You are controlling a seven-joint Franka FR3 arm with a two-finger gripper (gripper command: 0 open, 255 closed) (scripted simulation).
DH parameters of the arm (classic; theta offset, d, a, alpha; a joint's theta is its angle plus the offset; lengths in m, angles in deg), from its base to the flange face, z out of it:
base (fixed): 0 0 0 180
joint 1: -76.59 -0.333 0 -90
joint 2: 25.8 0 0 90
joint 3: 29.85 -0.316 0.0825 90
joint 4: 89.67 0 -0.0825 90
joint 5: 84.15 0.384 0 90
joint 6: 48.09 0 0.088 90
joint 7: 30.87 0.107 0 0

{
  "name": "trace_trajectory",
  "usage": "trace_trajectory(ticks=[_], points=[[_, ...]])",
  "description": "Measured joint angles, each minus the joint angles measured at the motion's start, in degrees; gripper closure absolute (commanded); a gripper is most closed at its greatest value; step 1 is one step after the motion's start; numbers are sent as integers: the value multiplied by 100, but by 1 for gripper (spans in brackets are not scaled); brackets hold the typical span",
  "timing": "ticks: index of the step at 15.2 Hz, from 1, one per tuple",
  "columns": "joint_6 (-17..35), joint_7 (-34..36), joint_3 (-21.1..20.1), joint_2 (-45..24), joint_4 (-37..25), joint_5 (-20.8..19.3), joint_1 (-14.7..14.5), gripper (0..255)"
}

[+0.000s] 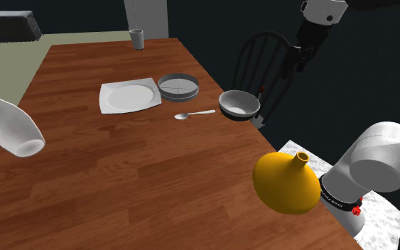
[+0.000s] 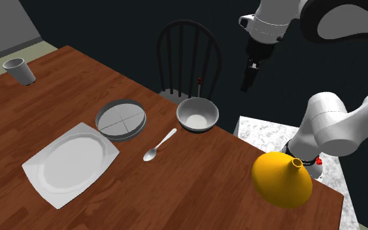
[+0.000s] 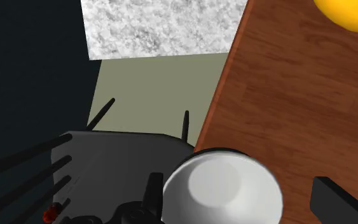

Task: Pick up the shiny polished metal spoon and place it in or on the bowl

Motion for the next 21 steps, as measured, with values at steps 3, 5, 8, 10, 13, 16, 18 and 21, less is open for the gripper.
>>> trace_trajectory(ticks=[3, 5, 8, 10, 13, 16, 18, 21], points=[[267, 113, -76, -151, 88, 72, -31, 0], [589, 267, -181, -294, 206, 164, -70, 0], [1178, 539, -382, -671, 319, 320, -145, 0], [1573, 688, -488, -966, 345, 396, -178, 0], [2157, 955, -687, -1397, 383, 507, -240, 0], [2672, 1194, -858, -1993, 186, 561, -270, 0], [3045, 1356, -968, -2317, 160, 580, -289, 0], [3544, 1660, -1162, -2963, -105, 549, -310, 0]])
